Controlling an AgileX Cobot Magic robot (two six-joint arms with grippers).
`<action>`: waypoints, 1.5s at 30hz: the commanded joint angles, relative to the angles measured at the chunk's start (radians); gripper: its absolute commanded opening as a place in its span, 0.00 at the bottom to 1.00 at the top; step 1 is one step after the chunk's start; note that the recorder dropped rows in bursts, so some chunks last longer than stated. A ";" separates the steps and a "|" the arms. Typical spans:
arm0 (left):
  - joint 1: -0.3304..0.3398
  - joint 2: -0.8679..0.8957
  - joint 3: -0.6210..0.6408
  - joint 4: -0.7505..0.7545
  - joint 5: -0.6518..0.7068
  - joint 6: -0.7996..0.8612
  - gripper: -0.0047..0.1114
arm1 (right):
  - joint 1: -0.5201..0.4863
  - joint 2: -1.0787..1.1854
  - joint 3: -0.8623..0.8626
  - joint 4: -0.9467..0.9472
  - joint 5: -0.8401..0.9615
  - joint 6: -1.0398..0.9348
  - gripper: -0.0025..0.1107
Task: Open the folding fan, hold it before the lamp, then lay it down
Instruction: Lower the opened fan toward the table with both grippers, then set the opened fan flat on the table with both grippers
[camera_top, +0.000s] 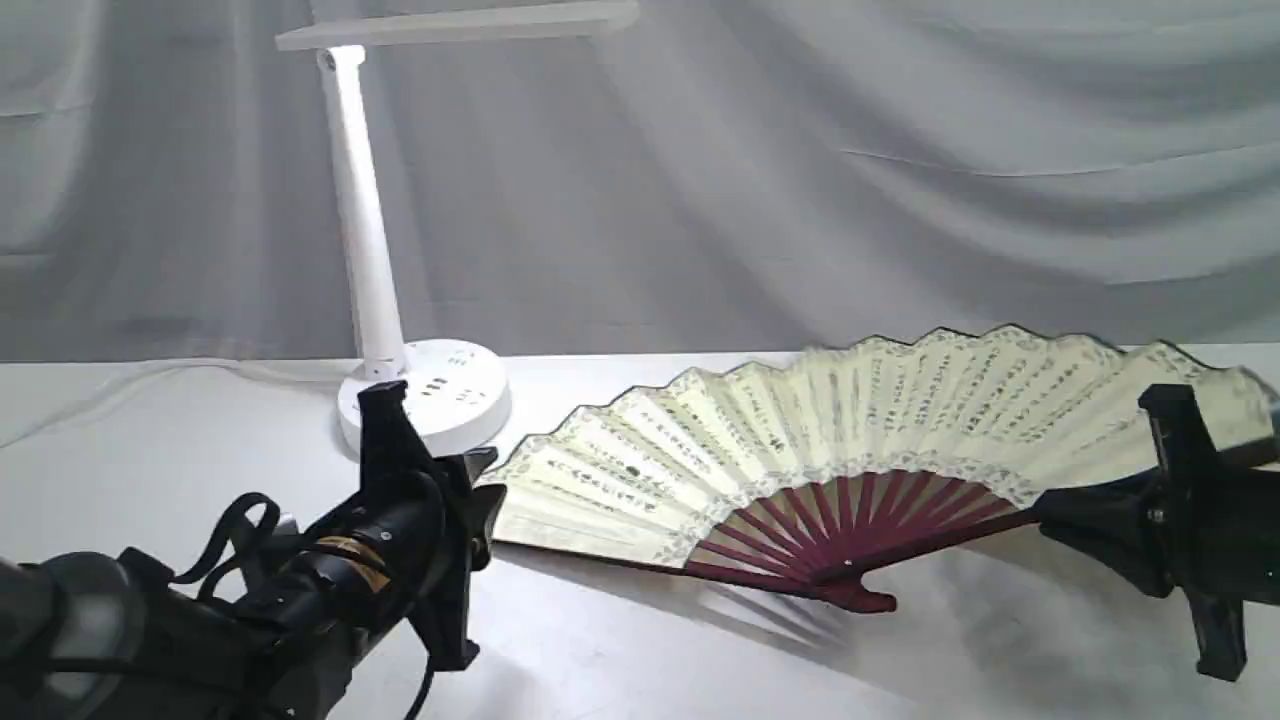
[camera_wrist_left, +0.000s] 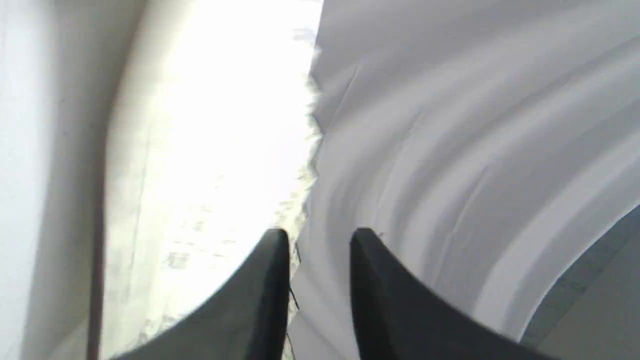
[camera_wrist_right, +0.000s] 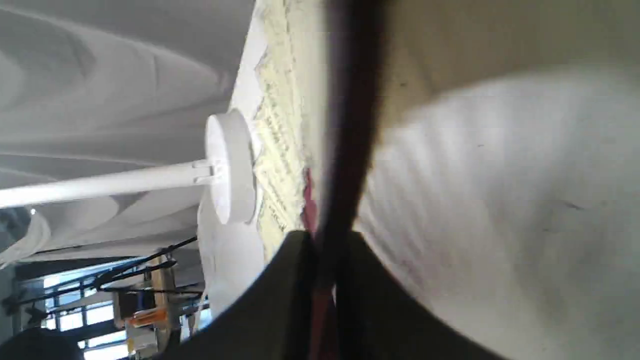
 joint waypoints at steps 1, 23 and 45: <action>0.002 -0.005 -0.005 -0.015 -0.019 -0.004 0.32 | -0.008 0.004 0.004 -0.004 -0.022 -0.027 0.02; 0.002 -0.009 -0.004 0.154 -0.030 0.099 0.55 | -0.008 0.004 0.004 -0.004 -0.211 -0.062 0.13; 0.011 -0.021 -0.017 0.254 0.082 0.218 0.55 | -0.008 -0.052 0.003 -0.225 -0.169 0.046 0.49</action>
